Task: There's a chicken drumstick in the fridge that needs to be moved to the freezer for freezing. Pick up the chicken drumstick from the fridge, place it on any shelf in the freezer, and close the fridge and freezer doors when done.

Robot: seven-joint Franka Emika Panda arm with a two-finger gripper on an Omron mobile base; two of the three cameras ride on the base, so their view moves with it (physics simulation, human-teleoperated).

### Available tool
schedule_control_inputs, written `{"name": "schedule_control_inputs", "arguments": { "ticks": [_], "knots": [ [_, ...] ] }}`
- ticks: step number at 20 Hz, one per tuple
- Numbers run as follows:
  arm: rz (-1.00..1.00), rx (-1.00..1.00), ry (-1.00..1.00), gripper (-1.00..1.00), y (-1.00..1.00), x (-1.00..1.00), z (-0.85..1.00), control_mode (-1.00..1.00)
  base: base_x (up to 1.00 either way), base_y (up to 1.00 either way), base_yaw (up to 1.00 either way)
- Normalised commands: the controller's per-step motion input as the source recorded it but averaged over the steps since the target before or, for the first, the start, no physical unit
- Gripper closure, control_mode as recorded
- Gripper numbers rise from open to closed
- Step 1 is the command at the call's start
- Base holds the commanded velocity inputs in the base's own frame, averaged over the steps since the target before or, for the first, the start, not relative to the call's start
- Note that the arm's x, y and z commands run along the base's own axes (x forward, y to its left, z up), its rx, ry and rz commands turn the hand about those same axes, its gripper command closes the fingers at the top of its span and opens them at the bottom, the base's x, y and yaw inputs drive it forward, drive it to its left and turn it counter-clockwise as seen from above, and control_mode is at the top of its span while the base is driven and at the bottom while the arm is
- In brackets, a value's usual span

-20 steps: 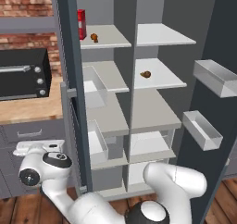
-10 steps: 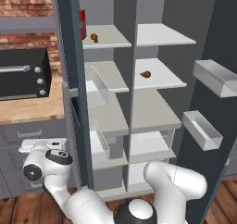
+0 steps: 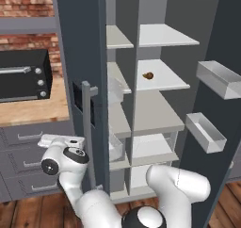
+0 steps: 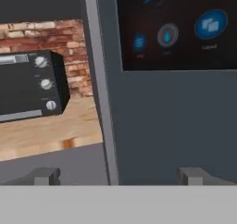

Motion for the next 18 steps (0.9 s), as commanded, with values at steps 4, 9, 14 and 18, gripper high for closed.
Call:
{"name": "schedule_control_inputs", "arguments": {
  "ticks": [4, 9, 14, 18],
  "knots": [
    [-0.03, 0.09, 0.0, -1.0, -0.75, 0.57, 0.0, -1.0, 0.0, 0.0, 0.0],
    [-0.01, 0.09, 0.0, -1.0, -0.75, 0.56, 0.0, -1.0, 0.0, 0.0, 0.0],
    [0.0, 0.11, 0.0, -1.0, -0.82, 0.46, 0.0, -1.0, 0.0, 0.0, 0.0],
    [0.0, 0.13, 0.0, -1.0, -0.78, 0.53, 0.0, -1.0, 0.0, 0.0, 0.0]
  ]
}}
